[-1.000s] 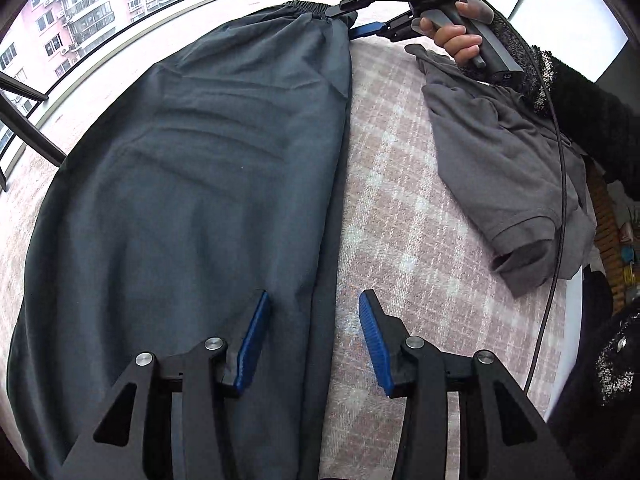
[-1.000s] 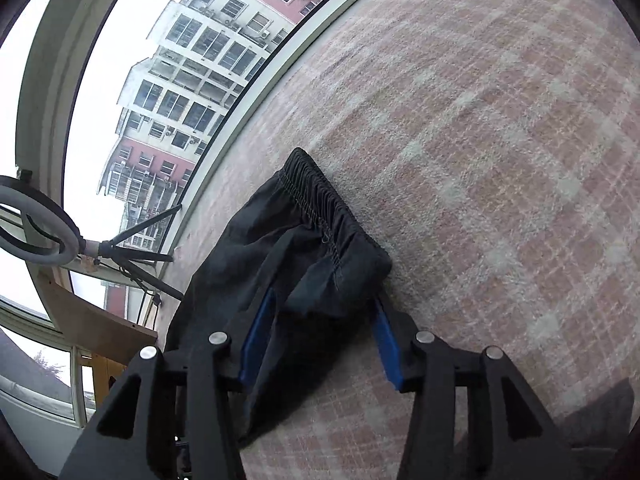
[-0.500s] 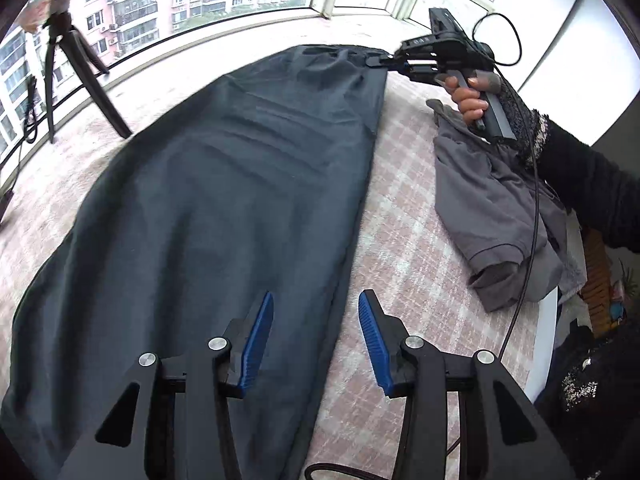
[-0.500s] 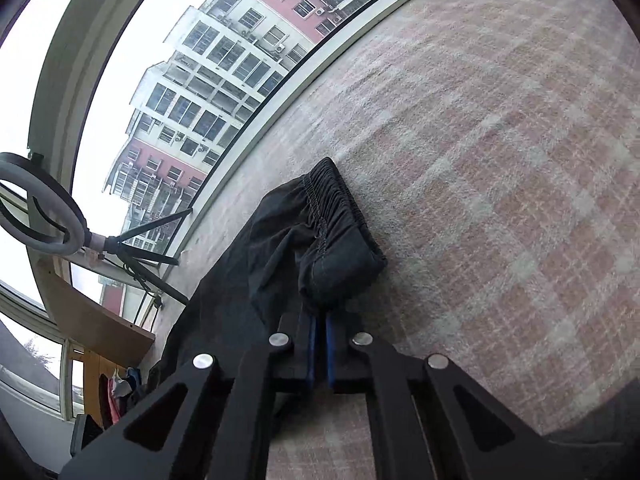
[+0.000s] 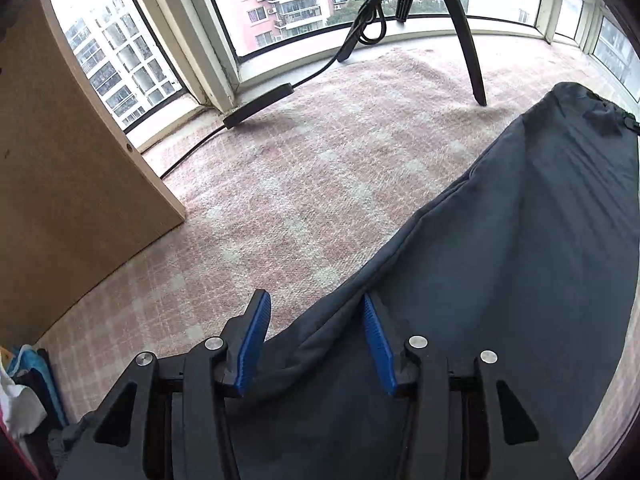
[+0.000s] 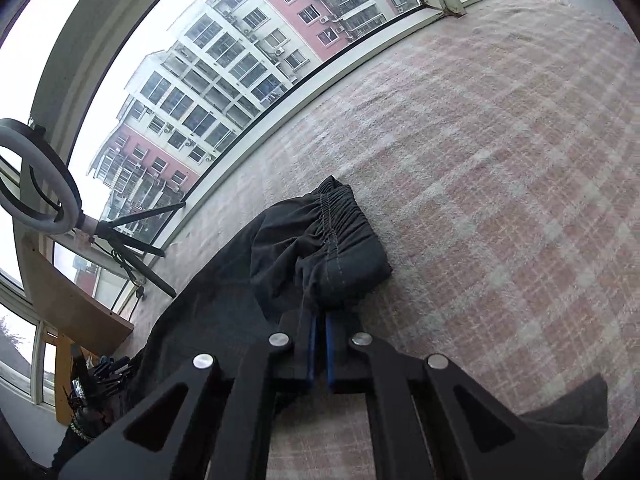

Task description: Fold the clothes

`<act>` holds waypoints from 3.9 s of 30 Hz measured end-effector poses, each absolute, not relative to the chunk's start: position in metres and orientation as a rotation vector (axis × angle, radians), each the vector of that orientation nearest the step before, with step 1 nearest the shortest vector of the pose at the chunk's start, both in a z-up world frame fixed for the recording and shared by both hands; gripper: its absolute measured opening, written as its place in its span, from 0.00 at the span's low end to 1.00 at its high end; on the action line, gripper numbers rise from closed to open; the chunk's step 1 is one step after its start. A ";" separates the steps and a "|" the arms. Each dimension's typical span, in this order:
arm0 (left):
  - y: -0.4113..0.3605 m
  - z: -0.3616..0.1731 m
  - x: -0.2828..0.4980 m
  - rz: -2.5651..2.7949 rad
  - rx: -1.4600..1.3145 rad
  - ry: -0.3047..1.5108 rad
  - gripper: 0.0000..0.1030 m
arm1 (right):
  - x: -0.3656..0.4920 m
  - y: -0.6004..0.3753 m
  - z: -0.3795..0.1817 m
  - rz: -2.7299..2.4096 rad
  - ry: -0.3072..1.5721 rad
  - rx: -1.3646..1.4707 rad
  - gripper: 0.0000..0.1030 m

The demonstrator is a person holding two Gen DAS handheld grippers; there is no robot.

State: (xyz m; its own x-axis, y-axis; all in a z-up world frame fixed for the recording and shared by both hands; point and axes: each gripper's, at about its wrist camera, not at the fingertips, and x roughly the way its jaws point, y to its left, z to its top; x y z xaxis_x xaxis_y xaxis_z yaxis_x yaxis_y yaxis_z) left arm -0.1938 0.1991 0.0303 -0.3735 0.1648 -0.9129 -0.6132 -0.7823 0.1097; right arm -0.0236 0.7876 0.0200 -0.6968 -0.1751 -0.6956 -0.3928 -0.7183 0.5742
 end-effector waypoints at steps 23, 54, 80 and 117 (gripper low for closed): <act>0.182 0.025 0.026 2.118 -1.357 0.713 0.03 | -0.029 0.789 0.002 2.465 1.128 -1.227 0.03; 0.150 0.046 0.027 1.998 -1.514 0.579 0.30 | -0.032 0.835 0.027 2.548 1.177 -1.121 0.33; 0.228 0.070 -0.036 1.999 -1.443 0.630 0.36 | -0.063 0.845 0.015 2.587 1.028 -1.256 0.38; 0.415 0.089 -0.133 1.929 -1.266 0.413 0.37 | -0.048 0.749 0.015 2.602 0.649 -1.177 0.39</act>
